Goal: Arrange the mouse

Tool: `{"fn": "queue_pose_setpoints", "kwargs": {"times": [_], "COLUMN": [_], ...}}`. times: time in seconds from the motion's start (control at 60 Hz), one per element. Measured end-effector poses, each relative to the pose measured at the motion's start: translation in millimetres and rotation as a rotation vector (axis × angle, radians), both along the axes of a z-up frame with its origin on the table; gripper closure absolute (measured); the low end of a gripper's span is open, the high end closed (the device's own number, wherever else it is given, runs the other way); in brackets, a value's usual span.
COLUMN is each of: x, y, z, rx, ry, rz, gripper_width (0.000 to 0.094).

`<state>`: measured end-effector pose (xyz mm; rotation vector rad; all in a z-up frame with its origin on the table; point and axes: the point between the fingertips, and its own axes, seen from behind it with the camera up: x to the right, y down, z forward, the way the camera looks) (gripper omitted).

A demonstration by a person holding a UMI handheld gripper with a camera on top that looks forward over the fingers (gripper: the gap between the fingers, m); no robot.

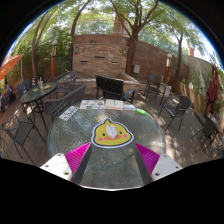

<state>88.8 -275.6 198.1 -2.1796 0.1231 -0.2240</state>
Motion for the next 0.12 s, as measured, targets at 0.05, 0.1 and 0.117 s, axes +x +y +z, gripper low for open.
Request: {"fn": "queue_pose_setpoints", "kwargs": {"times": [0.05,0.1,0.117], "x": [0.0,0.4,0.9], "y": [-1.8,-0.2,-0.2], "z": [0.9,1.1,1.5], "rx": [0.002,0.004,0.005], "ry": [-0.002,-0.005,-0.007], "rz": [0.002,0.003,0.003], "gripper_width": [0.0076,0.0076,0.0078]}}
